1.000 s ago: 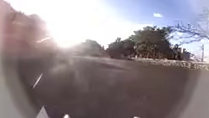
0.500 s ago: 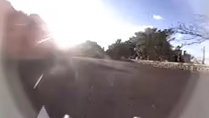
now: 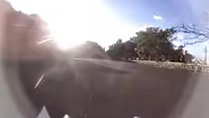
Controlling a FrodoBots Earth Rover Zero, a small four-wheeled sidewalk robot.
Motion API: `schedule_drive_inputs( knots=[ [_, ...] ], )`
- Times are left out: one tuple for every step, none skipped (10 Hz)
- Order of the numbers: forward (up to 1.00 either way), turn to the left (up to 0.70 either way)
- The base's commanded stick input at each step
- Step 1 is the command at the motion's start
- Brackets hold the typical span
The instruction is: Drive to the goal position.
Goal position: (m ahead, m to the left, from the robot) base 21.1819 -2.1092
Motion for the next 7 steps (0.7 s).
schedule_drive_inputs(
  knots=[
    [0.7,0.03],
    [0.7,0.03],
    [0.7,0.03],
    [0.7,0.03],
    [0.7,0.03],
    [0.7,0.03],
    [0.7,0.03]
  ],
)
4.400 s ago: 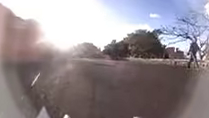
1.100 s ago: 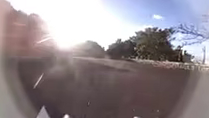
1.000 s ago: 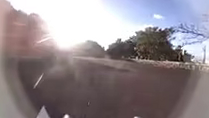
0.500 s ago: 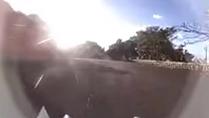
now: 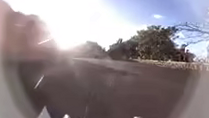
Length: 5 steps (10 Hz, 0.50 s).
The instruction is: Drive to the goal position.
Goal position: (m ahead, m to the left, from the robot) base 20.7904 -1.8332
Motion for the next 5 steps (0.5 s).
schedule_drive_inputs(
  knots=[
    [0.7,0.03],
    [0.7,0.03],
    [0.7,0.03],
    [0.7,0.03],
    [0.7,0.03]
  ],
)
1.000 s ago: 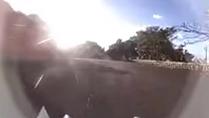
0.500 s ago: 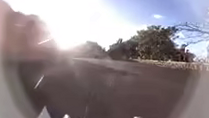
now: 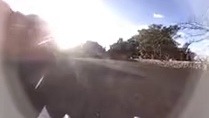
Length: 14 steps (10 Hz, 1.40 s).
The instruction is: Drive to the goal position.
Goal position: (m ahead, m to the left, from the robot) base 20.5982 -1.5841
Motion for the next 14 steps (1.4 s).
schedule_drive_inputs(
  knots=[
    [0.7,0.03],
    [0.7,0.03],
    [0.7,0.03],
    [0.7,0.03],
    [0.7,0.03],
    [0.7,0.03],
    [0.7,0.03],
    [0.7,0.03],
    [0.7,0.03],
    [0.7,0.03],
    [0.7,0.03],
    [0.7,0.03],
    [0.7,0.03],
    [0.7,0.03]
  ],
)
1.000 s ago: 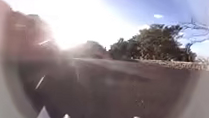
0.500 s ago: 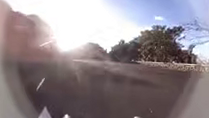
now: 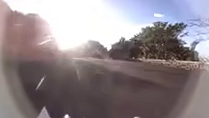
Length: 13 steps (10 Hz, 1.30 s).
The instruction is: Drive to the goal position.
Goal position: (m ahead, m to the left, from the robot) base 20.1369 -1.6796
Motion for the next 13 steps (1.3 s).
schedule_drive_inputs(
  knots=[
    [0.7,0.03],
    [0.7,0.03],
    [0.7,0.03],
    [0.7,0.03],
    [0.7,0.03],
    [0.7,0.03],
    [0.7,0.03],
    [0.7,0.03],
    [0.7,0.03],
    [0.7,0.03],
    [0.7,0.03],
    [0.7,0.03],
    [0.7,0.03]
  ],
)
